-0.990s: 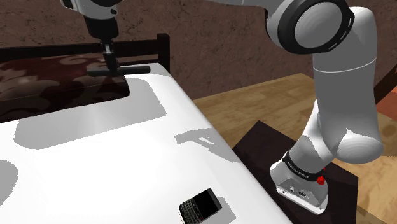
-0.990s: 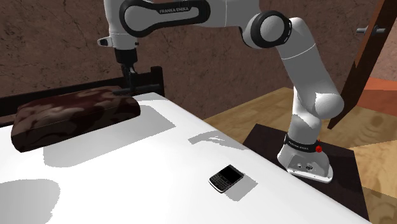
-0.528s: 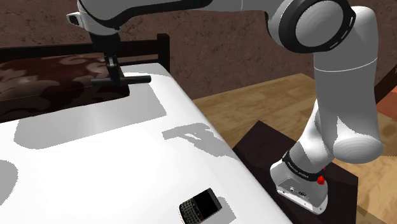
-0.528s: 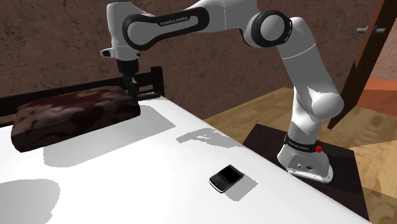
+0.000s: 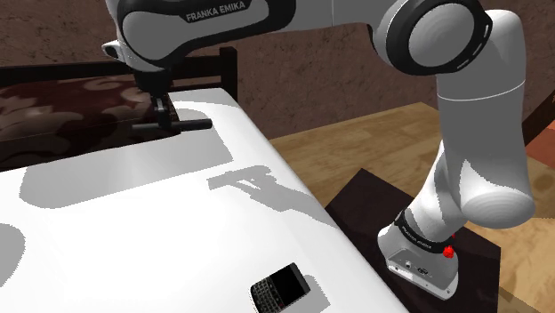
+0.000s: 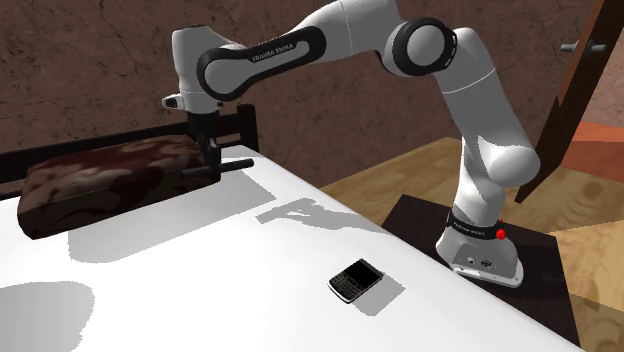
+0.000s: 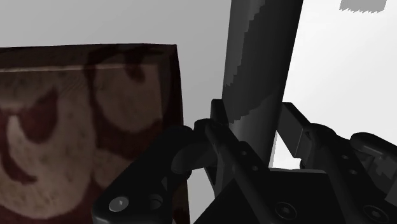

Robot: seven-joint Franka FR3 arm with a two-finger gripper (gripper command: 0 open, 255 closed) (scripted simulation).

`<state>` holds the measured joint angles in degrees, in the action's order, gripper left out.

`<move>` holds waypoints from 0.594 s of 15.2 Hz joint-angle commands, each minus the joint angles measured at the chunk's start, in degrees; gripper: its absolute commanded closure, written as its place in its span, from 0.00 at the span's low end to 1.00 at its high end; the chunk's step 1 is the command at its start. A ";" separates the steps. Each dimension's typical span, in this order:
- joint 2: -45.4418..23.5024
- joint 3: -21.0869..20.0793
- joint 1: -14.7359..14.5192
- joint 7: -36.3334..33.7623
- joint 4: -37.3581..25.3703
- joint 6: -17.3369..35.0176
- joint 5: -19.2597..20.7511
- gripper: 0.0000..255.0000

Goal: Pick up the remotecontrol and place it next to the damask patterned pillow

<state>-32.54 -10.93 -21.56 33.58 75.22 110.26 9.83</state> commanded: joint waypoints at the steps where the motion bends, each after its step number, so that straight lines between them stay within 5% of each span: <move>1: -0.13 0.04 0.05 -0.16 1.26 1.43 0.09 1.00; 9: -1.68 0.30 0.13 -0.76 5.00 6.66 0.59 1.00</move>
<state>-33.83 -10.68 -21.42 32.89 79.99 116.27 10.33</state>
